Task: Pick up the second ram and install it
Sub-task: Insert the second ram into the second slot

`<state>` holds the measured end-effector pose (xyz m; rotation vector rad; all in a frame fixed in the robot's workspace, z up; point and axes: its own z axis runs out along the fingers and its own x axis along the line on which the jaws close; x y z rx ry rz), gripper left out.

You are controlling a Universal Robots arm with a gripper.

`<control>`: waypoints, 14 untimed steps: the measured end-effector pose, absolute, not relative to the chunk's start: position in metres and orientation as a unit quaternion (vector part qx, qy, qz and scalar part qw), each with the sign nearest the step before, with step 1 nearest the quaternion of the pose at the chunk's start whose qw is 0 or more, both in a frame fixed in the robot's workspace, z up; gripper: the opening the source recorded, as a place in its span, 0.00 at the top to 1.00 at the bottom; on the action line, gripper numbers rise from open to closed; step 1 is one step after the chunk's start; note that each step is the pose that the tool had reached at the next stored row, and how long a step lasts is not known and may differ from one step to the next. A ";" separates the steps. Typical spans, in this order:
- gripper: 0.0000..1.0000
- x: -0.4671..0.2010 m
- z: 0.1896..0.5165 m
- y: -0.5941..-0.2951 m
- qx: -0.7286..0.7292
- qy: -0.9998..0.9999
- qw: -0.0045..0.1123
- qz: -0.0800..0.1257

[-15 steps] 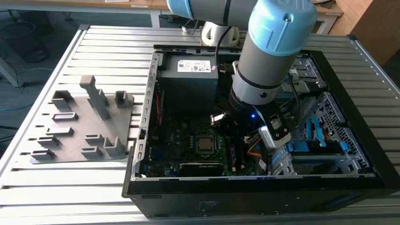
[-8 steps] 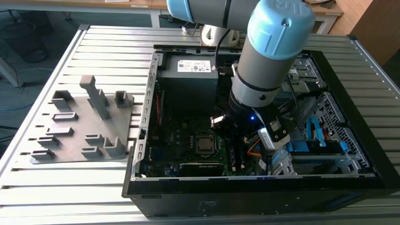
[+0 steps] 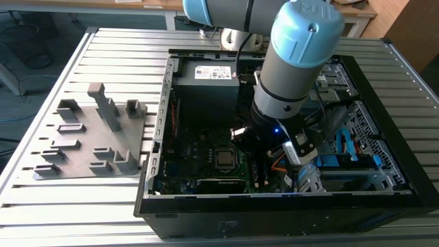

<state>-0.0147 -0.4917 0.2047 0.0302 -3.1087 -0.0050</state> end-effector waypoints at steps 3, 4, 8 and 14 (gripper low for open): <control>0.79 -0.015 0.207 -0.492 0.010 -1.000 0.016 -0.001; 0.79 -0.015 0.212 -0.492 0.010 -1.000 0.016 -0.001; 0.79 -0.015 0.230 -0.492 0.010 -1.000 0.016 -0.001; 0.81 -0.015 0.255 -0.484 0.010 -1.000 0.016 -0.001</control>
